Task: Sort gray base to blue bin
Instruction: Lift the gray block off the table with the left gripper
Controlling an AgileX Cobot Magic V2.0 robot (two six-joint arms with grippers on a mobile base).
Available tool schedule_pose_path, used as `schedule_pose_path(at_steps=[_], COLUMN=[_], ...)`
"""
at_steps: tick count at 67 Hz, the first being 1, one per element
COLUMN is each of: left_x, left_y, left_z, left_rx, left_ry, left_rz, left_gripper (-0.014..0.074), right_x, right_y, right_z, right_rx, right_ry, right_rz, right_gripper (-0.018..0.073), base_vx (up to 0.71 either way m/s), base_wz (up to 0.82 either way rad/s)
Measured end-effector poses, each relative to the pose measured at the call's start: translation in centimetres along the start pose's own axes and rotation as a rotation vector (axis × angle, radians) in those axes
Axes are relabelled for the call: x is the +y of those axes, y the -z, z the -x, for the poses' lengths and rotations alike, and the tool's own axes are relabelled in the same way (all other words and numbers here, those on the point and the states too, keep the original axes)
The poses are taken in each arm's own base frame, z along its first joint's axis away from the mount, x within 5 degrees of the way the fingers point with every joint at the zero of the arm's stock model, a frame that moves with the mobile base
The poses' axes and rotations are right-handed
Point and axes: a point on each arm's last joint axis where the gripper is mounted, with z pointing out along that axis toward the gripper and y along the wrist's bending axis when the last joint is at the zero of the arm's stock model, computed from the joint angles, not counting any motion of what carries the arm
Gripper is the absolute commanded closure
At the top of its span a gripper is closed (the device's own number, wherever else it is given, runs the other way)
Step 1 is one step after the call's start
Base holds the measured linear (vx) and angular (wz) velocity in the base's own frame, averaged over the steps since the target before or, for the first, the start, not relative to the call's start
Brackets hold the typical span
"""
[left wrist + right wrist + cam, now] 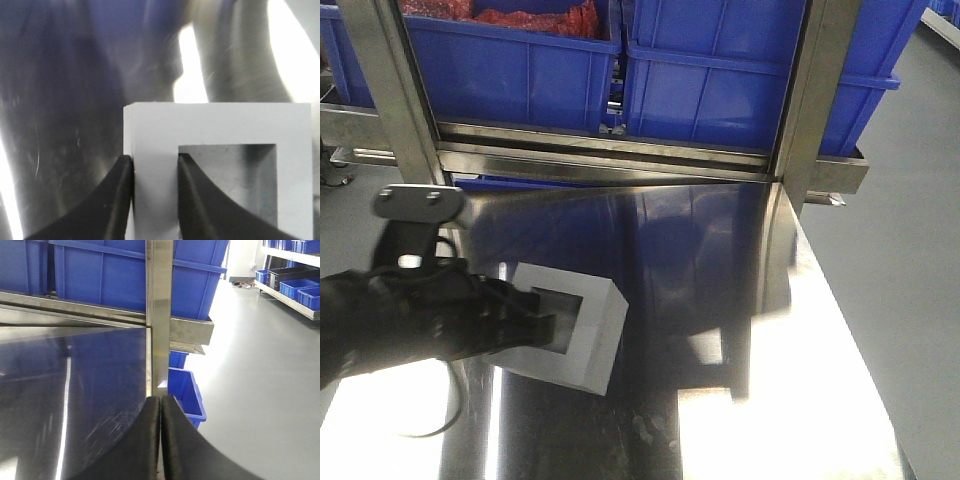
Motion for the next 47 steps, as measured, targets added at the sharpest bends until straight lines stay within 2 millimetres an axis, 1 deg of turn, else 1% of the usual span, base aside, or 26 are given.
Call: schedule_pose_path(at_steps=[13,27,40,47], left_x=[0.9,2.4,3.6,4.2], left_y=[4.4,8.0,10.4,11.0], left_z=[-2.0,-5.2,-8.1,-9.5], left_rx=[-0.171,-0.29,-0.428,-0.478], left_ry=[-0.076,-0.137,-0.177,-0.192], left_rz=[-0.043,-0.055,-0.08,-0.088], left_gripper=[0.0604,0.0604,0.0604,0.0604], right_x=[0.0,0.0,0.0,0.0], right_y=[0.0,0.0,0.0,0.0], right_z=[0.0,0.0,0.0,0.0], right_rx=[0.0,0.0,0.0,0.0], right_ry=[0.005,0.005,0.0,0.005], right_rz=[0.0,0.0,0.0,0.0], right_gripper=[0.0564,0.0564,0.0564,0.0564], base_vx=[0.0,0.0,0.0,0.0], base_wz=[0.0,0.0,0.0,0.0])
